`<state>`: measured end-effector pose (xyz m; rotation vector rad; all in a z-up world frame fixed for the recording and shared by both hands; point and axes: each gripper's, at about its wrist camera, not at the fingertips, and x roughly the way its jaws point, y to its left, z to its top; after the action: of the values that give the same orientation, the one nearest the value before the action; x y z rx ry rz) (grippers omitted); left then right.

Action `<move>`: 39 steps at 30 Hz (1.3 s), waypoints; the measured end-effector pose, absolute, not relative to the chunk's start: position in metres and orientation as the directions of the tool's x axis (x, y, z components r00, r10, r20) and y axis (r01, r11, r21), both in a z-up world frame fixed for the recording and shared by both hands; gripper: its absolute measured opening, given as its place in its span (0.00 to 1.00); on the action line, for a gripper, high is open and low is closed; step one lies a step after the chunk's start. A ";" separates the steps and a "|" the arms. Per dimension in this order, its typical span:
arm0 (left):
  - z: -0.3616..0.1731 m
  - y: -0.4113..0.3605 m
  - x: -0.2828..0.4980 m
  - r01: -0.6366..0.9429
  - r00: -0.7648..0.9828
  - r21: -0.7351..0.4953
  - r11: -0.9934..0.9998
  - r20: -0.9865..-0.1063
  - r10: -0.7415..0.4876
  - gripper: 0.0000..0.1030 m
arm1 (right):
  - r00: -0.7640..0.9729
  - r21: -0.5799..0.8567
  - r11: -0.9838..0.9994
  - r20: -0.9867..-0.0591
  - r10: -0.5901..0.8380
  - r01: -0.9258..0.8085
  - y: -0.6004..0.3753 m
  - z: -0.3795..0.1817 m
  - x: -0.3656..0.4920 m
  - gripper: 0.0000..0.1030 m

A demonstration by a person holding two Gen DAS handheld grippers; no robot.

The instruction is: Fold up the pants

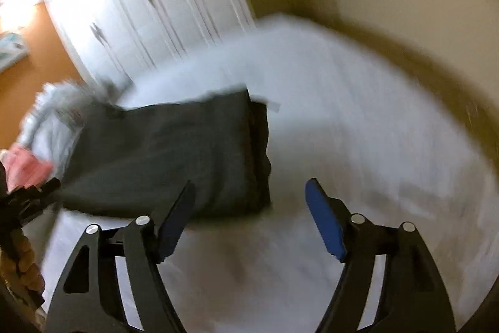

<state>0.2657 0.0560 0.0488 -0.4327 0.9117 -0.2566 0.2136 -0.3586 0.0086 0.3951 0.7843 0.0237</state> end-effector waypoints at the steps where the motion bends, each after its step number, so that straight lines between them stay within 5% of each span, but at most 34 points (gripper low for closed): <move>1: 0.025 0.066 0.264 0.007 0.572 -0.489 0.872 -0.714 -0.404 0.39 | 0.675 0.339 0.930 -0.720 0.160 0.141 -0.366 -0.013 0.212 0.69; 4: -0.012 0.090 0.264 -0.058 0.569 -0.541 0.839 -0.709 -0.417 0.39 | 0.640 0.325 0.937 -0.748 0.174 0.125 -0.371 -0.016 0.223 0.69; 8: -0.008 0.085 0.278 -0.043 0.587 -0.530 0.847 -0.700 -0.408 0.42 | 0.696 0.349 0.933 -0.690 0.196 0.083 -0.355 -0.007 0.251 0.88; 12: -0.001 0.065 0.292 -0.039 0.637 -0.487 0.873 -0.685 -0.353 0.77 | 0.668 0.474 0.874 -0.685 0.291 0.106 -0.342 -0.022 0.300 0.88; 17: -0.044 0.066 0.323 -0.098 0.577 -0.604 0.791 -0.682 -0.449 0.79 | 0.611 0.550 0.818 -0.709 0.351 0.168 -0.331 -0.051 0.325 0.90; 18: -0.053 0.066 0.328 -0.112 0.555 -0.627 0.771 -0.683 -0.475 0.75 | 0.603 0.498 0.853 -0.731 0.318 0.153 -0.322 -0.055 0.330 0.89; 19: -0.055 0.066 0.328 -0.109 0.577 -0.624 0.774 -0.673 -0.462 0.69 | 0.607 0.456 0.882 -0.735 0.302 0.114 -0.313 -0.052 0.331 0.62; 20: -0.052 0.064 0.328 -0.084 0.584 -0.617 0.782 -0.667 -0.464 0.31 | 0.595 0.433 0.899 -0.740 0.313 0.066 -0.305 -0.047 0.334 0.41; 21: -0.051 0.061 0.330 -0.076 0.552 -0.633 0.770 -0.670 -0.496 0.15 | 0.604 0.437 0.899 -0.728 0.323 0.046 -0.303 -0.036 0.333 0.35; 26: -0.018 0.062 0.308 -0.035 0.588 -0.618 0.785 -0.648 -0.484 0.09 | 0.645 0.448 0.894 -0.676 0.357 -0.025 -0.319 -0.010 0.329 0.30; 29: -0.038 0.051 0.318 -0.075 0.533 -0.504 0.861 -0.749 -0.393 0.20 | 0.581 0.362 0.931 -0.769 0.266 0.053 -0.325 -0.052 0.336 0.53; 31: -0.041 0.049 0.313 -0.082 0.550 -0.467 0.880 -0.758 -0.351 0.24 | 0.628 0.388 0.918 -0.737 0.252 0.087 -0.330 -0.038 0.320 0.54; 36: -0.009 0.044 0.286 -0.056 0.658 -0.405 0.913 -0.702 -0.271 0.24 | 0.744 0.256 0.967 -0.644 0.176 -0.007 -0.300 0.017 0.293 0.35; 39: 0.003 0.033 0.281 -0.033 0.678 -0.328 0.944 -0.701 -0.220 0.25 | 0.633 0.062 0.998 -0.774 0.032 0.025 -0.284 -0.025 0.320 0.31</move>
<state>0.2808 0.0327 0.0027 -0.3289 0.8230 -0.1072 0.3203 -0.2841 -0.0251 0.0694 0.8856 0.0042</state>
